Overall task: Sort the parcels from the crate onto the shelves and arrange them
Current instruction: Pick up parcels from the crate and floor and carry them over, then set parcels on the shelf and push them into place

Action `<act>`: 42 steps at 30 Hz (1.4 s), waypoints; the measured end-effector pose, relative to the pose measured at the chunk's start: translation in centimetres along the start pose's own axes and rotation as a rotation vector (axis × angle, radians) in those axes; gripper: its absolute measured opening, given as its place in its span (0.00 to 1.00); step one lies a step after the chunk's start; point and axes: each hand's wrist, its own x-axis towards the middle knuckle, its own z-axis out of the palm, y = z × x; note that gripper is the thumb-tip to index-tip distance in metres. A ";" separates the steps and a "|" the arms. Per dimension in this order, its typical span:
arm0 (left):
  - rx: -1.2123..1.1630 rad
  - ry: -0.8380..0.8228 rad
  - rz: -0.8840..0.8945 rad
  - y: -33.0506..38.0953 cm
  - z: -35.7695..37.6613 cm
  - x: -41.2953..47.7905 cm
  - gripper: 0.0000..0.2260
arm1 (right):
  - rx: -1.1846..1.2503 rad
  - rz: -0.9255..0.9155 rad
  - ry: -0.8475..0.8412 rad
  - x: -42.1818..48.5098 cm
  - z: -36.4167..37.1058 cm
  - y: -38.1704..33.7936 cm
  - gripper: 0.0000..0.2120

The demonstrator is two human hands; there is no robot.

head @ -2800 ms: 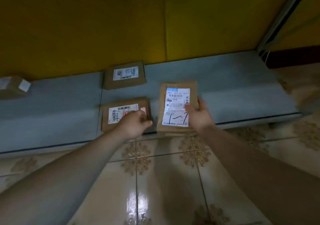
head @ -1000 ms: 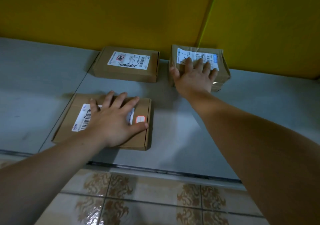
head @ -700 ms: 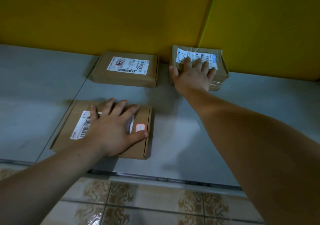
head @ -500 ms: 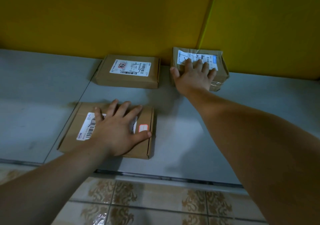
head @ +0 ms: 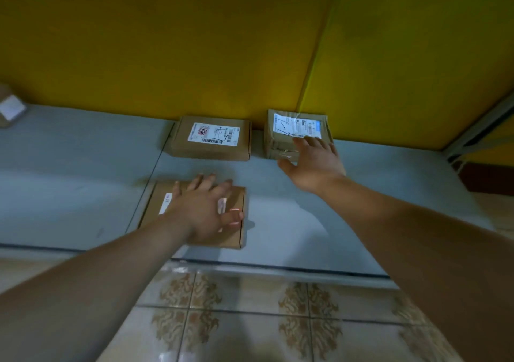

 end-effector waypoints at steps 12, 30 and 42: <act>-0.159 -0.132 -0.059 0.3 -19.5 -24.9 0.34 | -0.146 -0.133 -0.437 -16.5 -21.9 -11.3 0.31; -0.066 0.113 -0.151 -8.0 -53.7 -64.1 0.32 | -0.076 -0.461 -0.192 -37.0 -61.2 -38.5 0.31; 0.031 0.361 -0.327 -18.3 -64.8 -73.0 0.30 | -0.075 -0.733 0.045 -37.1 -73.0 -56.5 0.34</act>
